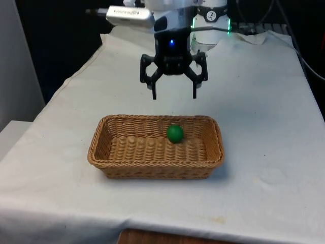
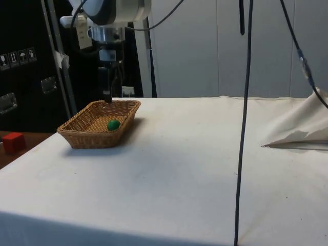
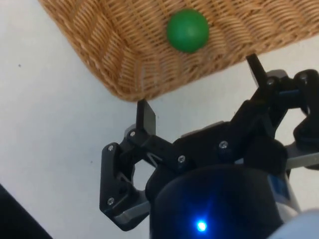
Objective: Pick up the ball and place it into the basket.
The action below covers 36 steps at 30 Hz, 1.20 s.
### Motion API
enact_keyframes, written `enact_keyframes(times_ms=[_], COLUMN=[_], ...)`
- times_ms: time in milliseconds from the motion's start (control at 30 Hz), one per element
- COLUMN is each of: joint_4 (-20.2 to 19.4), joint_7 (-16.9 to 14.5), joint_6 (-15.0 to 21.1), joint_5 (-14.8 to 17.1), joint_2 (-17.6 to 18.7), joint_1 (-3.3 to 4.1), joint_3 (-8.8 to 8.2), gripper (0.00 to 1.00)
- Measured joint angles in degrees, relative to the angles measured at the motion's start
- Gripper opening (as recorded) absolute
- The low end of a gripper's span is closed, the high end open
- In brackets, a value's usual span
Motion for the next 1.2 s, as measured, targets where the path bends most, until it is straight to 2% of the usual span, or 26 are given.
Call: enact_keyframes(times_ms=[167,700,1200], joint_4=[-1.15,-7.62,-13.29], joint_7=[0.34,1.72,3.04], joint_6=[-0.06,-0.80,-1.15], joint_5=[-0.63,-4.24,-7.68], joint_2=[-1.49,-9.97,-15.47], joint_1=[0.06,0.23,0.57], joint_3=[0.00,-0.11,-0.11], gripper=[1.00,1.00,1.00])
